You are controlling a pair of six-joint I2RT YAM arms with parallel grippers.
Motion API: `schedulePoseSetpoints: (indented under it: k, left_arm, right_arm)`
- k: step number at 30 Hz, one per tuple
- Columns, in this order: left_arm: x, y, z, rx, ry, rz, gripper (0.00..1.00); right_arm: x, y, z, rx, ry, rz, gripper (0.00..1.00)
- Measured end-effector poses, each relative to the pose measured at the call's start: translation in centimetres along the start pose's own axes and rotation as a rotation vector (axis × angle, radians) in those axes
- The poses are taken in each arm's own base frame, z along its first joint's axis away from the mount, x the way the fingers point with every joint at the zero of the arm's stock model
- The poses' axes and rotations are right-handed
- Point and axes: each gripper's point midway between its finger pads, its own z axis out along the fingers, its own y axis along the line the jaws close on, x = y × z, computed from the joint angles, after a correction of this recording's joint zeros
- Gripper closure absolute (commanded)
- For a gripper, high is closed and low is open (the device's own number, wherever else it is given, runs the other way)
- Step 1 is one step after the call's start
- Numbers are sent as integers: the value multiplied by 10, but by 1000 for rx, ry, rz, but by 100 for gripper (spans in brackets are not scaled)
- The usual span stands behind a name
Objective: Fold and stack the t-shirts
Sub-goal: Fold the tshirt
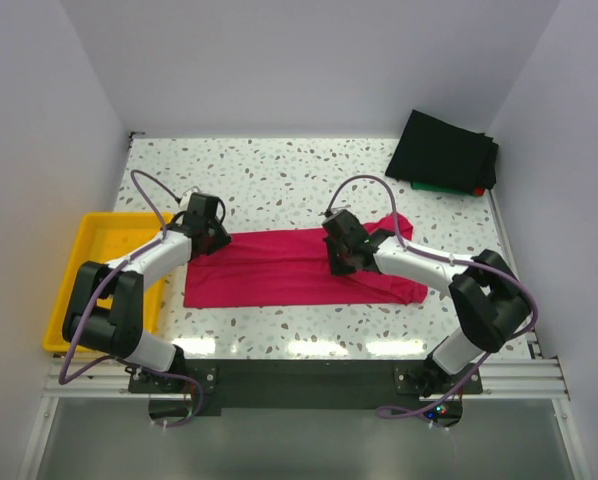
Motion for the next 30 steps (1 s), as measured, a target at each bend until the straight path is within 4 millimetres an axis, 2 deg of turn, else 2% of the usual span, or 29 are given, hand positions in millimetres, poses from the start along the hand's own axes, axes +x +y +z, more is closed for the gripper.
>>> schedulePoseSetpoints:
  k: [1, 2, 4, 5, 8, 12, 14, 17, 19, 21, 26, 30]
  left_arm:
    - [0, 0, 0, 0, 0, 0, 66]
    - [0, 0, 0, 1, 0, 1, 66]
    - [0, 0, 0, 3, 2, 6, 66]
    - [1, -1, 0, 7, 5, 8, 66]
    - [3, -4, -1, 26, 17, 17, 65]
    - [9, -13, -3, 63, 38, 45, 64]
    - [17, -21, -5, 90, 51, 78, 64]
    - [31, -37, -10, 127, 70, 142, 64]
    - [40, -50, -12, 150, 82, 182, 64]
    - [50, -57, -15, 167, 95, 213, 64]
    - [64, -64, -19, 180, 104, 277, 68]
    - [82, -65, -20, 170, 111, 330, 70]
  right_arm:
    - [0, 0, 0, -1, 0, 6, 91]
    - [0, 1, 1, -2, 1, 12, 82]
    - [0, 2, 0, -4, 2, 24, 72]
    - [0, 2, 0, -5, 0, 29, 64]
    - [-5, 3, -9, -12, -22, 45, 53]
    - [-27, -1, -36, -34, -117, 87, 51]
    - [-42, -15, -49, -30, -176, 141, 51]
    - [-52, -46, -50, 1, -207, 237, 51]
    - [-47, -66, -41, 37, -192, 293, 51]
    - [-33, -78, -30, 61, -156, 326, 51]
    - [4, -89, -11, 72, -60, 386, 51]
    - [17, -99, 2, 84, -17, 441, 51]
